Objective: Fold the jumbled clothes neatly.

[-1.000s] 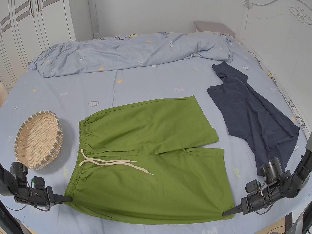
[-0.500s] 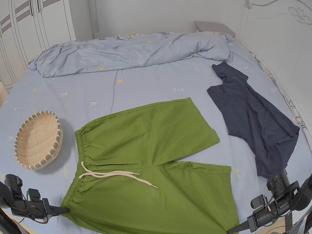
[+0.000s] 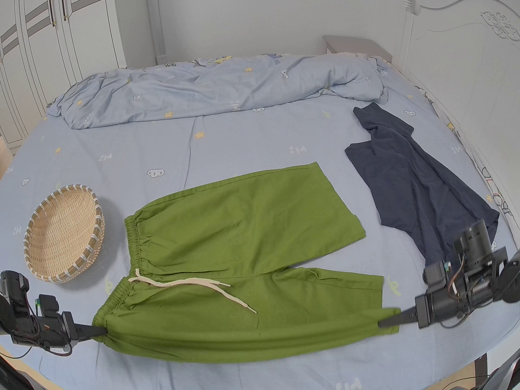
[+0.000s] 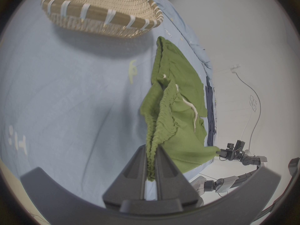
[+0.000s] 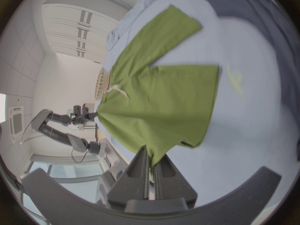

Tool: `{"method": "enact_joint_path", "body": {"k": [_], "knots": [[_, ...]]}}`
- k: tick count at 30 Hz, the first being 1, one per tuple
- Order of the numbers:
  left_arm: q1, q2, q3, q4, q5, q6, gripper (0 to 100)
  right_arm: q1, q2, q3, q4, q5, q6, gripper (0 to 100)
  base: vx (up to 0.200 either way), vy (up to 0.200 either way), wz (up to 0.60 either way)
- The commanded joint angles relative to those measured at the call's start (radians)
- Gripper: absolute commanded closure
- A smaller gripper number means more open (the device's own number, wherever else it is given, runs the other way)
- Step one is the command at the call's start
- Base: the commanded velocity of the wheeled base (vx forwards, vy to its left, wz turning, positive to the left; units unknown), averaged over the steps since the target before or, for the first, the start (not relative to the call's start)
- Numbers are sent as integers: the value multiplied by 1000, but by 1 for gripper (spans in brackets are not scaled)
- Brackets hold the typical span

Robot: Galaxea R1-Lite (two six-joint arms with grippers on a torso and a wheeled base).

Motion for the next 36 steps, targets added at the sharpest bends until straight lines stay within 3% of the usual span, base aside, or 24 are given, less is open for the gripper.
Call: {"method": "enact_joint_path", "body": {"k": [1, 4, 7, 8, 12, 22, 36], "knots": [[-83, -102, -299, 210, 1, -167, 100, 15, 11, -460, 186, -193, 16, 100, 0, 0, 0], [-128, -88, -405, 248, 13, -250, 100, 12, 57, -603, 258, -197, 19, 100, 0, 0, 0], [-186, -59, -494, 250, 107, -362, 100, 11, 105, -702, 298, -206, 16, 100, 0, 0, 0], [-234, -39, -545, 242, 186, -439, 100, 0, 135, -751, 296, -207, 15, 100, 0, 0, 0], [-318, 13, -645, 231, 255, -526, 100, -26, 207, -877, 302, -207, 11, 100, 0, 0, 0], [-355, 221, -847, 243, 258, -548, 100, -95, 375, -1149, 336, -207, 10, 100, 0, 0, 0], [-292, 228, -833, 245, 258, -536, 100, -91, 506, -1305, 330, -209, -5, 100, 0, 0, 0]]}}
